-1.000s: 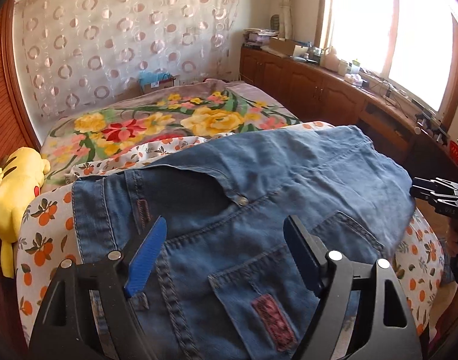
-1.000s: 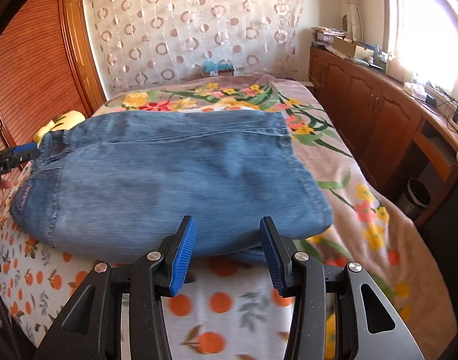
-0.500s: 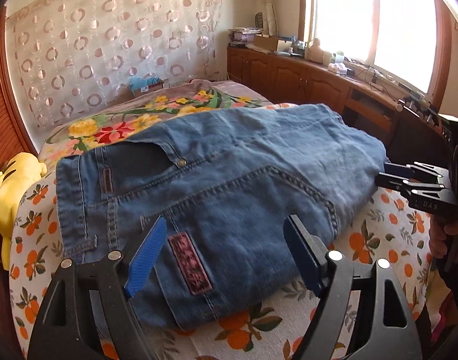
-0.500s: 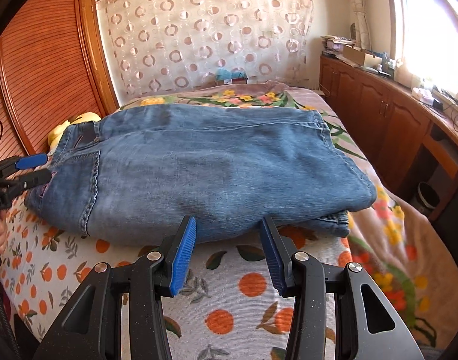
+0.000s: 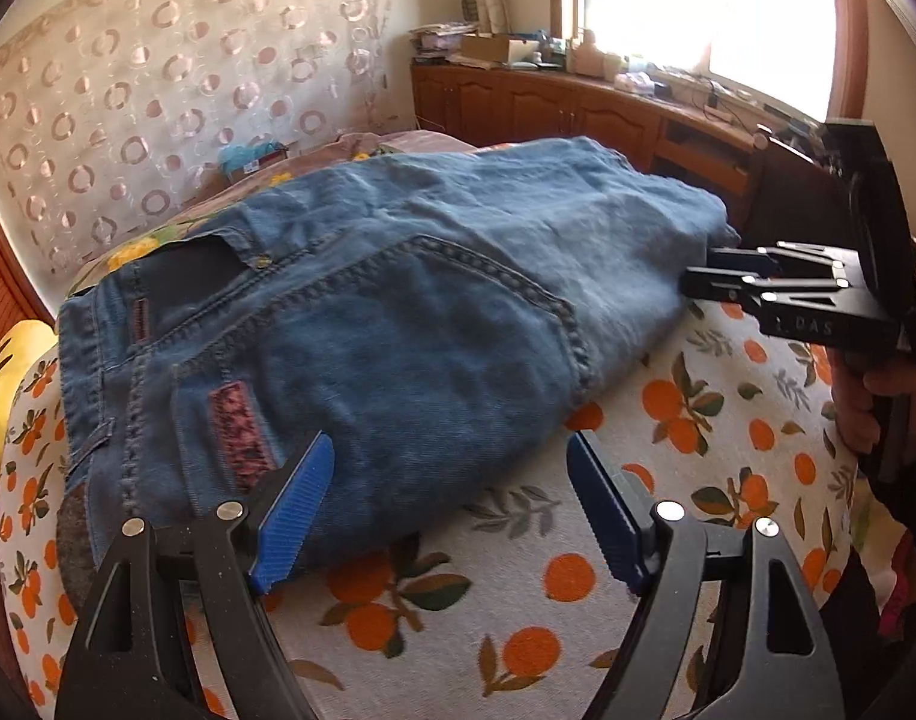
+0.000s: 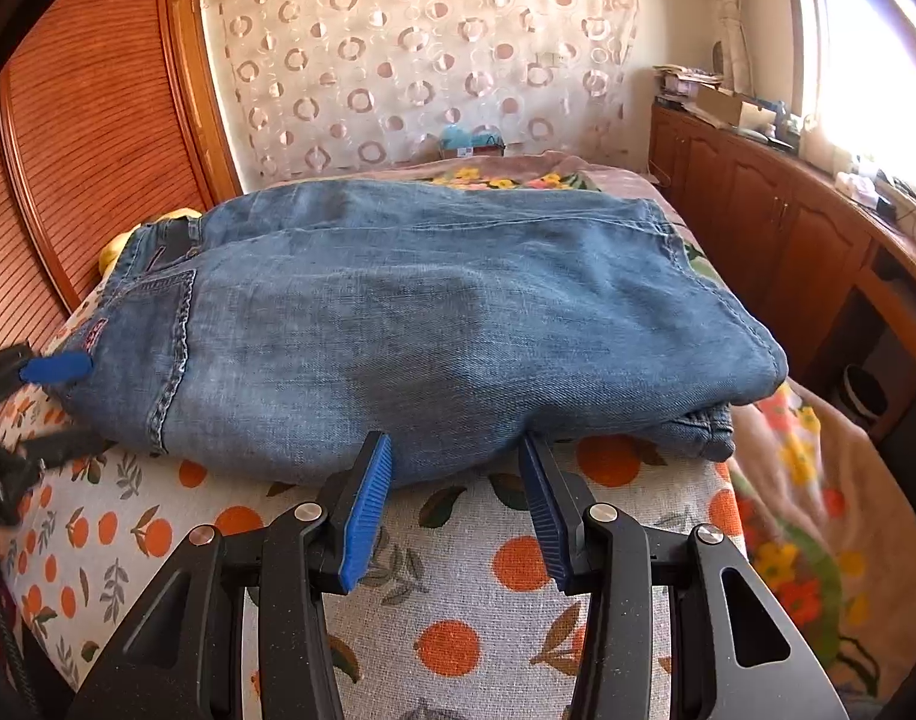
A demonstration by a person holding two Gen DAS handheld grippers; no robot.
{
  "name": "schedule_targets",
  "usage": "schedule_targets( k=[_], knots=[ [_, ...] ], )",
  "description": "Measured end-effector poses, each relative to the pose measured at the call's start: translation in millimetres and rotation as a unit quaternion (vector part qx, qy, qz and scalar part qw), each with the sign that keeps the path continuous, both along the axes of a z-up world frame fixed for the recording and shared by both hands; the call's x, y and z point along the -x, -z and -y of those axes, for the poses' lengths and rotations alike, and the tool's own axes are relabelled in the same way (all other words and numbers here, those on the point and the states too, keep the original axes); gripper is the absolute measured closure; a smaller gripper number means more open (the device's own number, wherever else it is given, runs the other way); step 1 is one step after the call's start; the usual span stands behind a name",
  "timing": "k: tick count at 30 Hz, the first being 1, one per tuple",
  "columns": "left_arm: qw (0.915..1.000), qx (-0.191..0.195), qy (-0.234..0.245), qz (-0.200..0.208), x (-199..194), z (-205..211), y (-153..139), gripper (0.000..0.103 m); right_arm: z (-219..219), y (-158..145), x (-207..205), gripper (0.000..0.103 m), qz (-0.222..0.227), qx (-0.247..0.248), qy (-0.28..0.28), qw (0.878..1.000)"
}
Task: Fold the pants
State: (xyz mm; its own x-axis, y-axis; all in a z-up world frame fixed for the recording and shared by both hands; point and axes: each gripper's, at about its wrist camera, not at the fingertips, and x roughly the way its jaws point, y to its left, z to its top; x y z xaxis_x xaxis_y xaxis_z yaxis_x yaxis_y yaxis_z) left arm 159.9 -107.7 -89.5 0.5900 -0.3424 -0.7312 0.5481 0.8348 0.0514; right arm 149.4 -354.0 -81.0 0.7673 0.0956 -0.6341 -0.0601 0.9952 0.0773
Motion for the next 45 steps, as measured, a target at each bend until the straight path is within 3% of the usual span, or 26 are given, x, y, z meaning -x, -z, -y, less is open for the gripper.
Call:
schedule_targets(
  k=[5,7,10,15,17,22,28,35,42,44,45],
  knots=[
    [0.9991,-0.032,0.025,0.01,3,19,6,0.024,-6,3,3,0.057,0.004,0.01,-0.001,1.0],
    [0.998,-0.056,0.027,0.015,0,24,12,0.031,-5,4,4,0.057,0.004,0.007,-0.001,1.0],
    [0.9967,-0.074,0.027,0.02,-3,26,17,0.049,-5,4,4,0.057,0.004,0.007,-0.002,1.0],
    [0.9969,-0.056,0.054,0.009,-1,25,9,0.09,-6,6,4,0.057,0.004,0.012,-0.005,1.0],
    [0.9976,-0.044,0.052,0.01,-2,23,-1,0.095,-6,6,4,0.057,0.004,0.01,-0.007,1.0],
    [0.9989,-0.017,0.038,0.023,-16,18,-32,0.097,-4,3,8,0.057,0.021,0.01,-0.006,1.0],
    [0.9996,0.011,0.017,0.017,-60,9,-54,0.098,-14,-3,4,0.057,0.019,0.012,-0.035,0.999],
    [0.9998,0.02,0.0,-0.007,-90,5,-43,0.098,-41,-14,-24,0.057,0.005,-0.001,-0.085,0.996],
    [0.9996,0.025,0.001,-0.008,-86,-3,-34,0.098,-55,-33,-68,0.057,-0.009,-0.033,-0.136,0.99],
    [0.9995,0.031,0.0,-0.008,-83,-7,-35,0.098,-54,-32,-83,0.067,-0.022,-0.045,-0.14,0.989],
    [0.9994,0.034,-0.001,-0.008,-81,-9,-35,0.098,-56,-31,-90,0.085,-0.025,-0.042,-0.137,0.989]
  ],
)
